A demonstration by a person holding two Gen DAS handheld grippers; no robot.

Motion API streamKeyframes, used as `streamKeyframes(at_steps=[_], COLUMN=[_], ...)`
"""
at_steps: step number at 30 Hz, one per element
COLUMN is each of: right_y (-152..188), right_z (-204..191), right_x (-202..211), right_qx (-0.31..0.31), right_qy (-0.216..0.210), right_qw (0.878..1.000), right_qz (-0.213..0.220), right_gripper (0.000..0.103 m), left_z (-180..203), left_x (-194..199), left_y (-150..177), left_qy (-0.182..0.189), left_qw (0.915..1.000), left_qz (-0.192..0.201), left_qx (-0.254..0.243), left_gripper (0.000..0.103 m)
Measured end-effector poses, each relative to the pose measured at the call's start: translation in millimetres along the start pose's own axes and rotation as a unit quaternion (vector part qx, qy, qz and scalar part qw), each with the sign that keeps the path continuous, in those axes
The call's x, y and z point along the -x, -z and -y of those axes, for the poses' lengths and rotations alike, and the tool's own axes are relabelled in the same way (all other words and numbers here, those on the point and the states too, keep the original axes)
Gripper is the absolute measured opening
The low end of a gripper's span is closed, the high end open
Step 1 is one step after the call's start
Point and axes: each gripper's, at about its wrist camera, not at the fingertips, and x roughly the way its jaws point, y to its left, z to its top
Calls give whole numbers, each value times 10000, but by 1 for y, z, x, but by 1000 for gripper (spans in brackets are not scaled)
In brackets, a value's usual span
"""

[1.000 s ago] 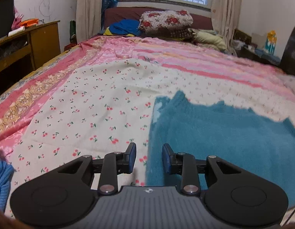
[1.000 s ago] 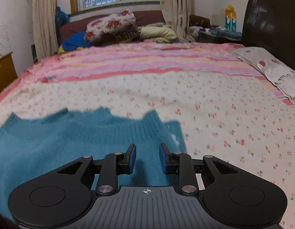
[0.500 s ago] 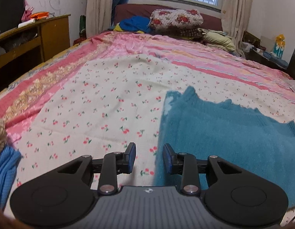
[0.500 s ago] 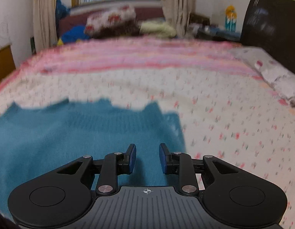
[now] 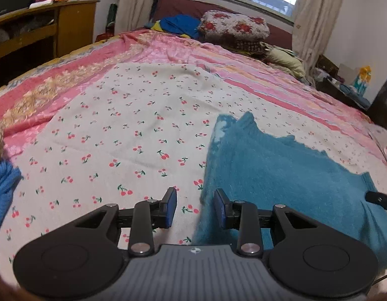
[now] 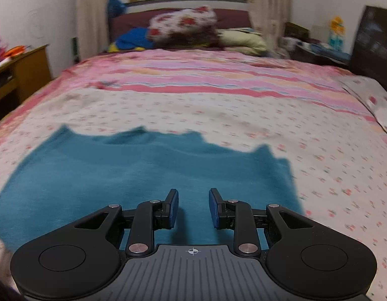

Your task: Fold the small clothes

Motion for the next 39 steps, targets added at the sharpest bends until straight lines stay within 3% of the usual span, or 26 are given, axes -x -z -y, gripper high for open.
streamKeyframes(at_steps=[3, 10, 15, 23, 27, 31, 33, 39], right_y=[-1, 3, 5, 9, 7, 4, 4, 1], right_z=[-19, -48, -58, -67, -63, -59, -54, -25], right_x=[-2, 1, 4, -4, -5, -7, -6, 4], right_qx=[67, 202, 177, 195, 89, 12, -119, -624], right_qy=[-223, -627, -846, -1069, -1161, -1219, -1254, -1374], right_qw=[9997, 9977, 9961, 9939, 9930, 9924, 9920, 9885], right_qz=[-81, -175, -180, -194, -184, -151, -122, 13], right_gripper=[27, 27, 27, 30, 30, 30, 29, 29], left_z=[0, -10, -10, -18, -23, -1, 10, 68], left_x=[-3, -30, -63, -102, -101, -81, -70, -31], left_y=[-9, -29, -35, -38, -35, -37, -43, -51], left_qy=[153, 1205, 1185, 2129, 2266, 2016, 2097, 2320], left_qw=[9998, 9920, 9901, 9702, 9660, 9753, 9747, 9699], left_qz=[-6, -379, -687, -1123, -1066, -872, -770, -489], left_qx=[-119, 5, -304, 273, 646, 223, 98, -557], left_gripper=[41, 45, 59, 65, 58, 45, 40, 38])
